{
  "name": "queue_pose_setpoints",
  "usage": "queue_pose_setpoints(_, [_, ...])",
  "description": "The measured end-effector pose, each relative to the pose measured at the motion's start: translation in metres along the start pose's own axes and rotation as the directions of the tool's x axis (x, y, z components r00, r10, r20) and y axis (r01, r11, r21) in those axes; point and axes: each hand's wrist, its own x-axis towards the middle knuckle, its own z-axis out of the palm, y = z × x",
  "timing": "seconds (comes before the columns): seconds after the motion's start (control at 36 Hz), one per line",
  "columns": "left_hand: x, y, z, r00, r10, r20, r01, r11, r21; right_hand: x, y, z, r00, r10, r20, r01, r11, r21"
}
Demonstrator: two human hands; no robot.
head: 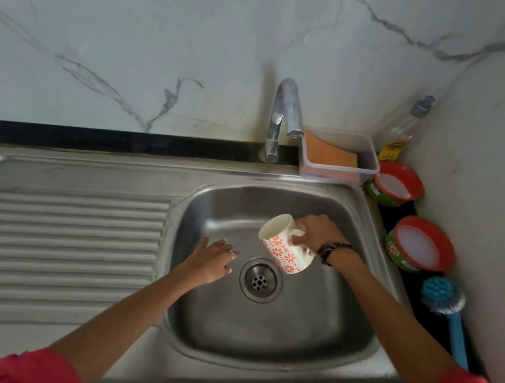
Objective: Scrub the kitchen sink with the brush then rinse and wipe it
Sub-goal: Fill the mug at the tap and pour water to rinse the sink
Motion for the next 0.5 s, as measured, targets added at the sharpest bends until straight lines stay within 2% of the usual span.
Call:
queue_pose_setpoints(0.08, [-0.006,-0.005,-0.011,0.992,-0.019,-0.127,0.017,1.000,-0.019,-0.007,-0.002,0.001,0.995,0.004,-0.099,0.026,0.956,0.291])
queue_pose_setpoints(0.14, [-0.010,-0.011,-0.019,0.975,-0.056,-0.214,0.045,0.997,-0.055,-0.008,-0.009,0.000,0.981,0.010,-0.193,0.074,0.904,0.421])
queue_pose_setpoints(0.25, [-0.014,-0.029,-0.040,0.924,-0.146,-0.353,0.084,0.979,-0.186,0.002,-0.034,-0.006,0.933,-0.035,-0.359,0.207,0.867,0.454])
queue_pose_setpoints(0.33, [-0.014,-0.046,-0.057,0.896,-0.154,-0.416,0.060,0.971,-0.231,0.018,-0.056,-0.012,0.896,-0.026,-0.442,0.282,0.805,0.523])
queue_pose_setpoints(0.5, [-0.006,-0.075,-0.089,0.891,-0.192,-0.412,0.117,0.973,-0.200,0.063,-0.092,-0.022,0.850,-0.015,-0.526,0.358,0.750,0.557])
